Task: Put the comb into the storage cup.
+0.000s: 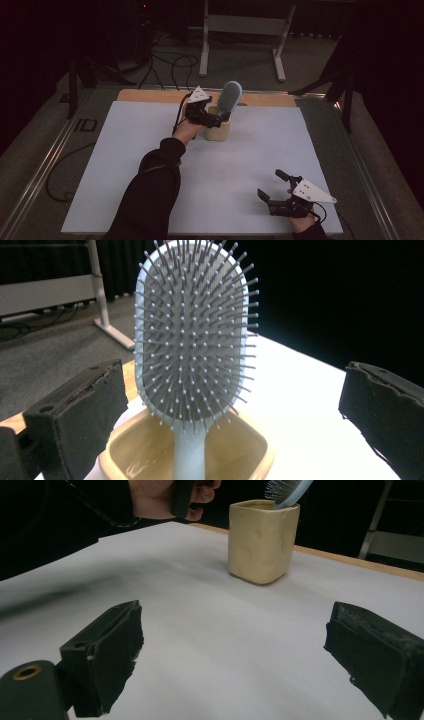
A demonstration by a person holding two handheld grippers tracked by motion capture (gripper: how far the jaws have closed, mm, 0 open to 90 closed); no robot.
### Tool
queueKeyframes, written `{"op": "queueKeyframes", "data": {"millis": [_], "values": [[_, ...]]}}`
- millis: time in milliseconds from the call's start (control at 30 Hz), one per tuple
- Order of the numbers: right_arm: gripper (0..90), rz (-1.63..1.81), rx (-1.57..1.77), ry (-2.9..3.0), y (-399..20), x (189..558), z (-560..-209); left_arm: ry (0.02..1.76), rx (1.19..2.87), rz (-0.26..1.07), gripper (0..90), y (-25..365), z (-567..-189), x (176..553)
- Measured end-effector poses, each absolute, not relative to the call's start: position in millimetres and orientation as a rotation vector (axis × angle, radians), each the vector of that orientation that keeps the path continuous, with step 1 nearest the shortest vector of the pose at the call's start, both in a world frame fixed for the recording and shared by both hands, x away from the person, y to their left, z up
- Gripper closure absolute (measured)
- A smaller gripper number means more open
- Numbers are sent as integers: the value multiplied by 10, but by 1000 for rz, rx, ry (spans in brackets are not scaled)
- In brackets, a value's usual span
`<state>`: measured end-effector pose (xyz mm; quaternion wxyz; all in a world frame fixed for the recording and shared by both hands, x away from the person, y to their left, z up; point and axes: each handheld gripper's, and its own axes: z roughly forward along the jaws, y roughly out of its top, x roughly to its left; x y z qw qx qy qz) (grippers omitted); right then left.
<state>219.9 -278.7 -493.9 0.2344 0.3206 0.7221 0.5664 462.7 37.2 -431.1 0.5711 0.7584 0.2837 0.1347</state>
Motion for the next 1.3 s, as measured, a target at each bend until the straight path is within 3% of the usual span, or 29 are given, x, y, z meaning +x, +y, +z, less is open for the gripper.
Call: {"op": "queueKeyframes", "data": {"millis": [633,1300], "values": [[81,1547,888,1983,-2788,2209,-4945,610,1841,238,0,539,-4151,4510],[81,1535,887,1990,-2763,2208,-4947,584,1861,250,0,979,-4076,4215]]}}
